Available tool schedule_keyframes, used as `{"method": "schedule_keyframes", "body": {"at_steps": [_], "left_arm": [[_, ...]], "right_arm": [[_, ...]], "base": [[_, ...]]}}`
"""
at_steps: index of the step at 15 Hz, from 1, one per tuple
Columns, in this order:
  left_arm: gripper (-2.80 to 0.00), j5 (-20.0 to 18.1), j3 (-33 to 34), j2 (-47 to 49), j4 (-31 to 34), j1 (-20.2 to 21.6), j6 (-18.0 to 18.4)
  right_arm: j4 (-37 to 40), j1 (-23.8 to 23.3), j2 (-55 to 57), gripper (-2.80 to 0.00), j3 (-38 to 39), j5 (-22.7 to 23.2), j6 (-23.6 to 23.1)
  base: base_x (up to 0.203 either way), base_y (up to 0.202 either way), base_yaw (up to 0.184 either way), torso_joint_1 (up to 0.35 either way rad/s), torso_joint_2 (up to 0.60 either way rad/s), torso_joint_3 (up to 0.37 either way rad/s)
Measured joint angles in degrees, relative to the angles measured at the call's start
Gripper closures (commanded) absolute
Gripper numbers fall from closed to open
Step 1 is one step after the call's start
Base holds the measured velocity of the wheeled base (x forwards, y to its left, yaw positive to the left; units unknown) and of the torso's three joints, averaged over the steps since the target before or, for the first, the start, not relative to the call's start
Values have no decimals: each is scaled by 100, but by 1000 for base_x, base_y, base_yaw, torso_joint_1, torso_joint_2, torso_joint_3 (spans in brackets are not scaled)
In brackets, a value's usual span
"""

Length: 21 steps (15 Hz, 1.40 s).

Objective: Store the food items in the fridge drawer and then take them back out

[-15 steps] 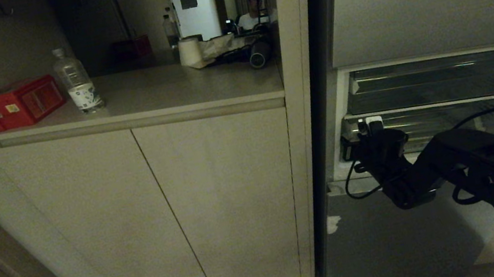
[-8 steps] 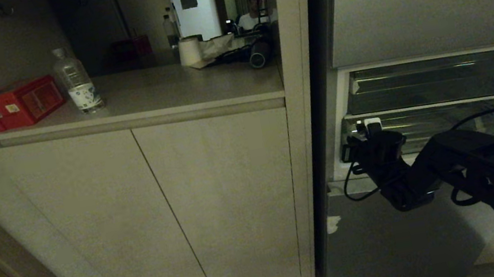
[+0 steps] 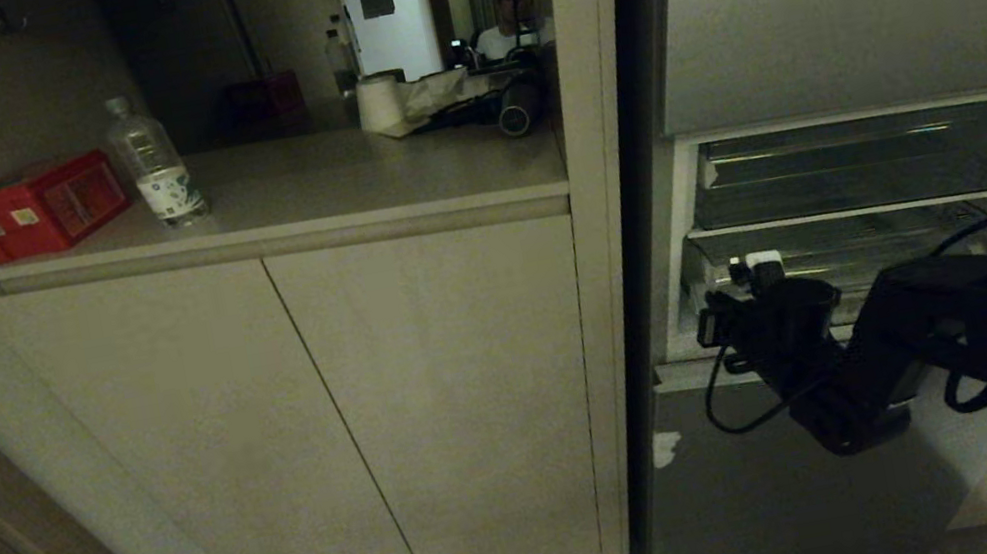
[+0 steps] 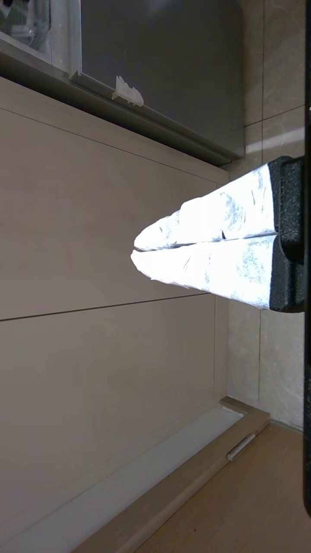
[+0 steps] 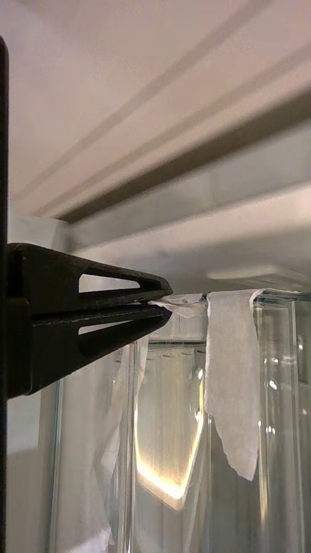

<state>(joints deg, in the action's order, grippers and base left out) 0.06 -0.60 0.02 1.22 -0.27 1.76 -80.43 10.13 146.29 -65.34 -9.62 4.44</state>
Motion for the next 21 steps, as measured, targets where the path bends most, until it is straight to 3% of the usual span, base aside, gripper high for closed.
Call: {"method": "schedule_keyframes", "body": {"at_steps": [1, 4, 10, 13, 15, 21], "left_arm": [[0, 1, 0, 0, 1, -2, 0], [0, 1, 0, 0, -1, -6, 0], [0, -3, 0, 0, 1, -4, 0], [0, 1, 0, 0, -1, 0, 0], [0, -1, 0, 0, -1, 0, 0], [0, -1, 0, 0, -1, -2, 0]], "right_arm": [[-174, 9, -132, -280, 345, 12, 4], [-609, 77, -482, -280, 1319, 8, 13], [-670, 274, -1501, -280, 3407, 63, 113], [-671, 196, -2277, -280, 3880, 56, 191], [-501, -36, -2639, -280, 3610, 79, 178], [1706, -799, -3065, -280, 1643, 825, 82]], "base": [[0, 0, 0, 0, 0, 0], [0, 0, 0, 0, 0, 0], [0, 0, 0, 0, 0, 0], [0, 0, 0, 0, 0, 0], [0, 0, 0, 0, 0, 0], [0, 0, 0, 0, 0, 0]]}}
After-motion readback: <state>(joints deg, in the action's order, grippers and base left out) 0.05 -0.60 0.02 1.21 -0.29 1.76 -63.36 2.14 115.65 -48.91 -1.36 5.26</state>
